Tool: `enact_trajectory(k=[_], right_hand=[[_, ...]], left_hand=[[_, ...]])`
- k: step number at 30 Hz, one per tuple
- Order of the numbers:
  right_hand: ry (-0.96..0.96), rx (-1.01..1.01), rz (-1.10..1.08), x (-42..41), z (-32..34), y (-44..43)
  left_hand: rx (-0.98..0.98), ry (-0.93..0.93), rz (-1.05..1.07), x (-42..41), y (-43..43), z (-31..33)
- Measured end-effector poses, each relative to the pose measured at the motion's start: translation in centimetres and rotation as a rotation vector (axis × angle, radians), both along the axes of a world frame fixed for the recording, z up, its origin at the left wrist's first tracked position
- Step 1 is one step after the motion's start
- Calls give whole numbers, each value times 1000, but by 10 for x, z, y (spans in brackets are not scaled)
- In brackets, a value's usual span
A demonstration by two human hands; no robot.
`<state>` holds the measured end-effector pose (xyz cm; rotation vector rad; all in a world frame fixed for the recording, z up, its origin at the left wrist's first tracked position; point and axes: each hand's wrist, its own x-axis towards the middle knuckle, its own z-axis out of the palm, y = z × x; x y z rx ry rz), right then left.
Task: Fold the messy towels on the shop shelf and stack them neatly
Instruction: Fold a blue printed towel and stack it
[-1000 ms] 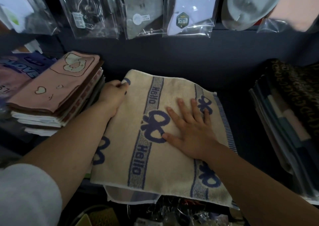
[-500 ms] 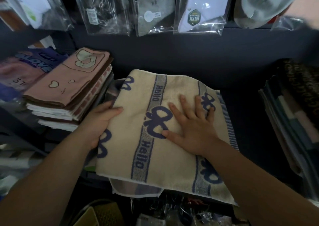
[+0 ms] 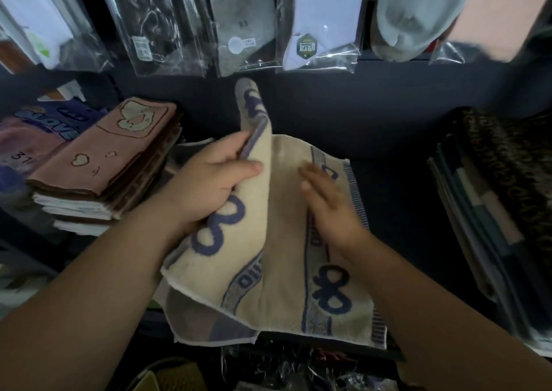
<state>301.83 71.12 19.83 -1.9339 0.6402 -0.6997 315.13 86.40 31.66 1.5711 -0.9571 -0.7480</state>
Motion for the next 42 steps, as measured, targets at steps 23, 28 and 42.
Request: enact_trajectory(k=[23, 28, 42], right_hand=[[-36, 498, -157, -57, 8, -48], [-185, 510, -205, -57, 31, -56], [83, 350, -229, -91, 3, -38]], left_hand=[[246, -525, -154, -97, -82, -97], [111, -521, -71, -109, -91, -81], [50, -856, 37, -96, -53, -107]])
